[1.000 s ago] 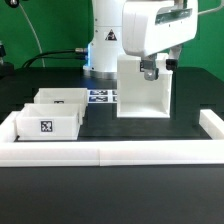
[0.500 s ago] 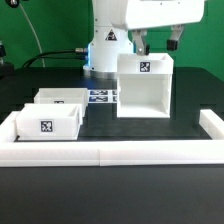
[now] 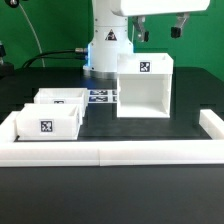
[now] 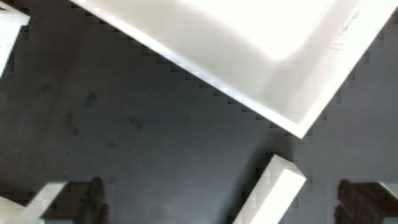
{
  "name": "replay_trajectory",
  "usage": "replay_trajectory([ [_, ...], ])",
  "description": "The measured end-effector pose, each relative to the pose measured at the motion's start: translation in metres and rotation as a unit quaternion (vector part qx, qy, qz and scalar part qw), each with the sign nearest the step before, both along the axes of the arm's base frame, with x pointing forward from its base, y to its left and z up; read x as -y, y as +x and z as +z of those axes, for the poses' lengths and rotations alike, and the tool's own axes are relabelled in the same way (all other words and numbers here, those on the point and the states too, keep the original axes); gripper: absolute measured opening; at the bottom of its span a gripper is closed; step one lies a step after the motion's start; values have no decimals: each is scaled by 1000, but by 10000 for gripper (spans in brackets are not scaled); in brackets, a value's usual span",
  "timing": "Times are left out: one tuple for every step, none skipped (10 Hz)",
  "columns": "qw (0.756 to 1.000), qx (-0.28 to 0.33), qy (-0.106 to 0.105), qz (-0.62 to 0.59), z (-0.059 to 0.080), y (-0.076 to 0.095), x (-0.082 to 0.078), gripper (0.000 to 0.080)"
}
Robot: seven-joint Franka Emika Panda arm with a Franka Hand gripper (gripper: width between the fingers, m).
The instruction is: Assemble drawer
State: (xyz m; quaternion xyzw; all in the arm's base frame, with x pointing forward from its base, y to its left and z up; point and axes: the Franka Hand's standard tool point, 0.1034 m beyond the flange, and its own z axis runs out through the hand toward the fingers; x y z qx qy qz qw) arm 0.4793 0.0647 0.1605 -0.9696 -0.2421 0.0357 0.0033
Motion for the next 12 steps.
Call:
replay_trajectory([
  [1000, 0, 0, 0, 0, 0, 0, 650],
  [1000, -2, 5, -24, -1, -1, 1, 650],
  [995, -10, 17, -93, -5, -5, 5, 650],
  [990, -17, 17, -140, -9, -15, 3, 650],
  [984, -21, 12, -175, -13, -25, -2, 650],
  [980, -28, 9, -198, -18, -32, -9, 650],
  [977, -33, 6, -211, -23, -36, -13, 650],
  [975, -31, 4, -221, -28, -39, -19, 650],
  [975, -27, 5, -219, -36, -46, -25, 650],
  [976, -23, 6, -216, -43, -50, -28, 650],
  [977, -25, 5, -214, -48, -54, -31, 650],
  [977, -26, 4, -213, -51, -58, -31, 650],
])
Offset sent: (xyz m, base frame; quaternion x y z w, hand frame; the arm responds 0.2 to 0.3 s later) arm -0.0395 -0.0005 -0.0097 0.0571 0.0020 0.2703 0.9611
